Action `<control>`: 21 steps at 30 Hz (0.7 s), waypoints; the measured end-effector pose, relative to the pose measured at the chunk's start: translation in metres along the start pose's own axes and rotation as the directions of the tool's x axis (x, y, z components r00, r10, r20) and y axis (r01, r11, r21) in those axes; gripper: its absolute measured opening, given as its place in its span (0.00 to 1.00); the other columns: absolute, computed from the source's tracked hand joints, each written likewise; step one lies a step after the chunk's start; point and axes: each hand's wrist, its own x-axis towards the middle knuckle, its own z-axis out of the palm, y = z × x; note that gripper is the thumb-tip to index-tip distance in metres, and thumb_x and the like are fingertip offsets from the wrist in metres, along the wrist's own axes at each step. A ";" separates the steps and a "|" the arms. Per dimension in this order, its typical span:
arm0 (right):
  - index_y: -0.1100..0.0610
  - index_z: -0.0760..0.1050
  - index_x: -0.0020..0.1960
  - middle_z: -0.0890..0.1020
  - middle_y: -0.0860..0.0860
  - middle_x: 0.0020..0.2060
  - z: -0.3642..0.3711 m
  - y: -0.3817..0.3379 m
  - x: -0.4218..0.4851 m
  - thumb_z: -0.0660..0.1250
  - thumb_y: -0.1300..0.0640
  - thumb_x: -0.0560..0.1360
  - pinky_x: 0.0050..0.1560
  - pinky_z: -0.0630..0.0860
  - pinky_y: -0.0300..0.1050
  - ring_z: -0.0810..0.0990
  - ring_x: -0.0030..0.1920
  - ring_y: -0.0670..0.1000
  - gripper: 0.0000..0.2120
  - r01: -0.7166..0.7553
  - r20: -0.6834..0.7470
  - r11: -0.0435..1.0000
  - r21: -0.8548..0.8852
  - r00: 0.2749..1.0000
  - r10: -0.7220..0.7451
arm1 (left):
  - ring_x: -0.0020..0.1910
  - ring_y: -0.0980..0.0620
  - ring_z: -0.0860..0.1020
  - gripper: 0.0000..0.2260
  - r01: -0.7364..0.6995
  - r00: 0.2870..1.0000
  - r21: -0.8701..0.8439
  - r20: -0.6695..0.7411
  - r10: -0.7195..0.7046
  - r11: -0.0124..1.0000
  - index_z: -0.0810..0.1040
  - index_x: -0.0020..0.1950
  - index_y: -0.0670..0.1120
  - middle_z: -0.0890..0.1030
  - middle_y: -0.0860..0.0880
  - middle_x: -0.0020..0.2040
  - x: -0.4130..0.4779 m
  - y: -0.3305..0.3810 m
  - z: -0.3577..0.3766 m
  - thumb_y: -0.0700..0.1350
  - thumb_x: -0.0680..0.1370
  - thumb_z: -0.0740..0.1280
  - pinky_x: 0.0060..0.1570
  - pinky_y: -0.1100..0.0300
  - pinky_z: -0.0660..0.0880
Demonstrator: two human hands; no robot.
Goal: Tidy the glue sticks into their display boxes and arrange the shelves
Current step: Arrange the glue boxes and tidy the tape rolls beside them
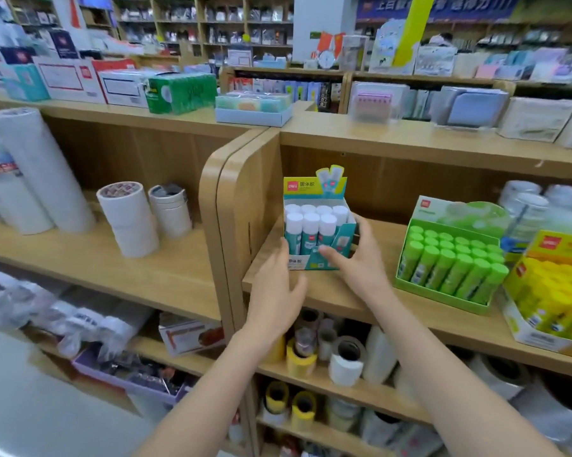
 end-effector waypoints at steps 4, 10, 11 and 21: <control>0.52 0.65 0.71 0.75 0.48 0.66 -0.003 0.008 0.018 0.77 0.57 0.70 0.62 0.76 0.50 0.73 0.66 0.47 0.34 -0.033 -0.137 0.997 -0.074 0.990 0.022 | 0.70 0.50 0.66 0.29 0.047 0.995 0.024 0.087 -0.048 0.999 0.51 0.80 0.49 0.64 0.47 0.71 0.029 0.006 0.009 0.47 0.82 0.60 0.68 0.51 0.69; 0.53 0.62 0.73 0.73 0.51 0.68 0.005 0.017 0.042 0.75 0.57 0.72 0.62 0.72 0.44 0.73 0.68 0.51 0.34 -0.108 -0.177 0.993 -0.052 0.979 0.098 | 0.70 0.56 0.68 0.26 0.097 0.986 -0.144 0.150 -0.076 0.985 0.55 0.80 0.50 0.68 0.51 0.73 0.055 0.005 0.013 0.45 0.83 0.59 0.71 0.53 0.67; 0.53 0.62 0.73 0.73 0.51 0.69 0.004 0.017 0.044 0.74 0.56 0.73 0.61 0.70 0.42 0.72 0.68 0.51 0.33 -0.112 -0.159 0.992 -0.056 0.982 0.102 | 0.69 0.57 0.67 0.25 0.076 0.987 -0.152 0.149 -0.054 0.985 0.56 0.79 0.49 0.67 0.51 0.74 0.054 0.007 0.012 0.43 0.83 0.59 0.70 0.58 0.65; 0.59 0.75 0.62 0.80 0.52 0.55 -0.060 -0.021 -0.022 0.67 0.63 0.77 0.54 0.77 0.42 0.79 0.56 0.48 0.14 0.365 -0.369 0.915 -0.170 0.838 -0.403 | 0.67 0.54 0.67 0.20 -0.297 0.955 -0.141 -0.059 0.291 0.945 0.69 0.70 0.48 0.70 0.50 0.66 0.028 0.040 0.050 0.39 0.79 0.64 0.68 0.59 0.65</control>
